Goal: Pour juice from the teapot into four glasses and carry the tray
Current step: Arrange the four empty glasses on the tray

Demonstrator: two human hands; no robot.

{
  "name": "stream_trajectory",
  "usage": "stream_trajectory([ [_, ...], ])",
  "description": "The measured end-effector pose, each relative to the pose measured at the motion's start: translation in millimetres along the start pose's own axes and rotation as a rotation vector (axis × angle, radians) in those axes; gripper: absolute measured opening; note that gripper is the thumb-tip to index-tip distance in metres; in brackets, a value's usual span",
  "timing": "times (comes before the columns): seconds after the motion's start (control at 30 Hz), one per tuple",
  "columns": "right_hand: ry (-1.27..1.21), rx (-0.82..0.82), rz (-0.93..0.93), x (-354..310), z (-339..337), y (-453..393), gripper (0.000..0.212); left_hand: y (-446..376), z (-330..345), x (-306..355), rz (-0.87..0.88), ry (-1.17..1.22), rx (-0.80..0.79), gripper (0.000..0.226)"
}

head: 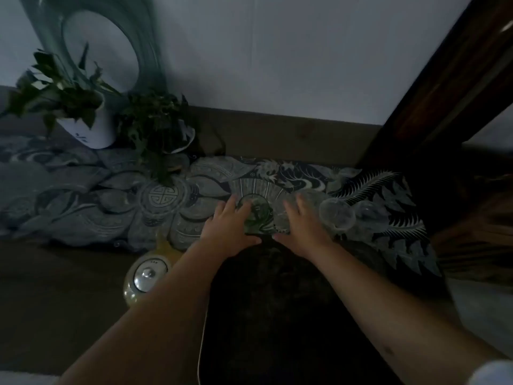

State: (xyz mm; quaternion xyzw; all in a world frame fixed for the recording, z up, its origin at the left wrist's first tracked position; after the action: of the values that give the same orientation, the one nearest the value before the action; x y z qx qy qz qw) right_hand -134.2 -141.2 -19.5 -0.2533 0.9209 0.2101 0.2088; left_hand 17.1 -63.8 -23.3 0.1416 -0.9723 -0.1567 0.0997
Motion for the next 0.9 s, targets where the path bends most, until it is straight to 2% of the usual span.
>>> stream_trajectory([
  [0.27, -0.03, 0.002, 0.188, 17, 17, -56, 0.094, -63, 22, 6, 0.019, 0.117, -0.022, 0.102],
  [0.47, -0.05, 0.092, 0.186, 27, 18, -77, 0.085, -88, 26, 8, 0.047, 0.123, -0.008, 0.098],
  [0.63, -0.001, 0.021, 0.2, 28, 16, -85, 0.095, -100, 22, 14, 0.089, 0.047, -0.074, 0.09],
  [0.9, 0.032, -0.002, 0.198, 26, 10, -88, 0.092, -105, 23, 19, 0.099, -0.004, -0.121, 0.079],
])
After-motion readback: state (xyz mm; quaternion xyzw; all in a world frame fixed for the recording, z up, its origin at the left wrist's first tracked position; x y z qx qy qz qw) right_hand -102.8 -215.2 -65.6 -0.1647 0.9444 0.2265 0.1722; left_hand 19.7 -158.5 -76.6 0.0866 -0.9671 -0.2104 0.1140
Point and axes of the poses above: each hand's wrist, its own y-axis away from the middle knuckle, its own z-axis out of the palm, x = y × z, the point moved 7 cm from there along -y, towards the middle knuckle, and after that the axes turned 12 degrees about -y, right-handed, at the moved point
